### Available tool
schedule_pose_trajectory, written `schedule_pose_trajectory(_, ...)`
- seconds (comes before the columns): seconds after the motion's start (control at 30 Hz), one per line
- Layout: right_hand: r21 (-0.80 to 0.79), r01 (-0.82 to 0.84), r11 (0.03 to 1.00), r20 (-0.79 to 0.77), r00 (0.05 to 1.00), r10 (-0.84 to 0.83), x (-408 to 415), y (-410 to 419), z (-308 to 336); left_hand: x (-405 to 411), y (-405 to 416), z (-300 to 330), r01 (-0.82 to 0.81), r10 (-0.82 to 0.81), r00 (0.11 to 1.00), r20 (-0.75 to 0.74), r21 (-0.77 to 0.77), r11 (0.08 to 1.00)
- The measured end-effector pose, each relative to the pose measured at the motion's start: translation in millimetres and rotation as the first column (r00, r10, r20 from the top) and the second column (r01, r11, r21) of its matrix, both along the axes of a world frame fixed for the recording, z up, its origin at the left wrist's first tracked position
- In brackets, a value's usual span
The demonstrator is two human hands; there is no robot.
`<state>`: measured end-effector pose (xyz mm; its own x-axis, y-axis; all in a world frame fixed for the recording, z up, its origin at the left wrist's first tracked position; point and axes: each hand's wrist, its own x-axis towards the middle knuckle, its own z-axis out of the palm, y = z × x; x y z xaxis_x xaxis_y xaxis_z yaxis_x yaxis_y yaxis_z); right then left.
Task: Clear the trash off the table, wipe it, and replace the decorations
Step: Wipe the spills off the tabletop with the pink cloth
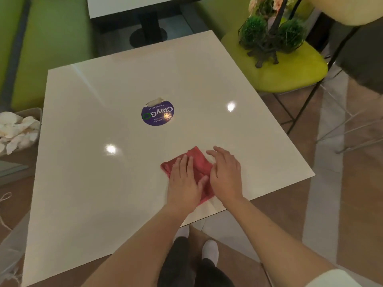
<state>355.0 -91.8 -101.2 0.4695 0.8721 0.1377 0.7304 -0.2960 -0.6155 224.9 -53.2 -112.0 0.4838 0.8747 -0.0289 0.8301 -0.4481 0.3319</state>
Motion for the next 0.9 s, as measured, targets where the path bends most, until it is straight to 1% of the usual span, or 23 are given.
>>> schedule_pose_trajectory(0.03, -0.017, 0.009, 1.0, 0.025, 1.0, -0.009, 5.2, -1.4, -0.5, 4.9, -2.8, -8.3, 0.025, -0.025, 0.997, -0.074, 0.005, 1.0)
schedule_pose_trajectory(0.1, -0.043, 0.026, 0.999, 0.051, 0.998, -0.024, 16.1, -4.0, -2.3, 13.4, -2.3, -19.9, 0.047, -0.043, 0.989, -0.142, 0.03, 0.998)
schedule_pose_trajectory(0.27, -0.105, 0.109, 0.988, 0.106, 0.99, -0.098, 49.9, -8.0, -5.7, 61.1, 39.2, -18.5, 0.13, -0.137, 0.972, -0.192, -0.049, 0.99)
schedule_pose_trajectory(0.37, -0.111, 0.146, 0.983, 0.133, 0.982, -0.131, 64.6, -7.0, -9.1, 78.4, 49.0, -17.4, 0.135, -0.145, 0.972, -0.187, -0.066, 0.989)
schedule_pose_trajectory(0.47, -0.106, 0.177, 0.978, 0.113, 0.98, -0.165, 60.8, -2.0, -13.8, 53.0, 40.9, -21.5, 0.178, -0.176, 0.971, -0.164, -0.001, 0.984)
schedule_pose_trajectory(0.53, -0.109, 0.179, 0.978, 0.074, 0.982, -0.172, 48.9, 3.9, -13.8, 27.2, 34.7, -23.7, 0.192, -0.186, 0.966, -0.178, 0.016, 0.981)
schedule_pose_trajectory(0.67, -0.114, 0.112, 0.987, 0.061, 0.993, -0.105, 33.7, 9.8, -11.7, 5.4, 31.1, -22.9, 0.219, -0.206, 0.954, -0.216, 0.038, 0.975)
schedule_pose_trajectory(0.73, -0.112, 0.09, 0.99, 0.06, 0.995, -0.084, 36.9, 6.7, -11.6, 9.3, 34.6, -23.4, 0.216, -0.203, 0.948, -0.244, 0.025, 0.976)
schedule_pose_trajectory(0.8, -0.12, 0.116, 0.986, 0.066, 0.992, -0.108, 47.1, -1.7, -11.6, 20.5, 42.8, -22.3, 0.19, -0.18, 0.951, -0.253, 0.014, 0.982)
schedule_pose_trajectory(0.9, -0.119, 0.235, 0.965, 0.134, 0.966, -0.219, 77.3, -19.0, -7.9, 50.9, 61.7, -17.0, 0.078, -0.089, 0.964, -0.251, -0.052, 0.996)
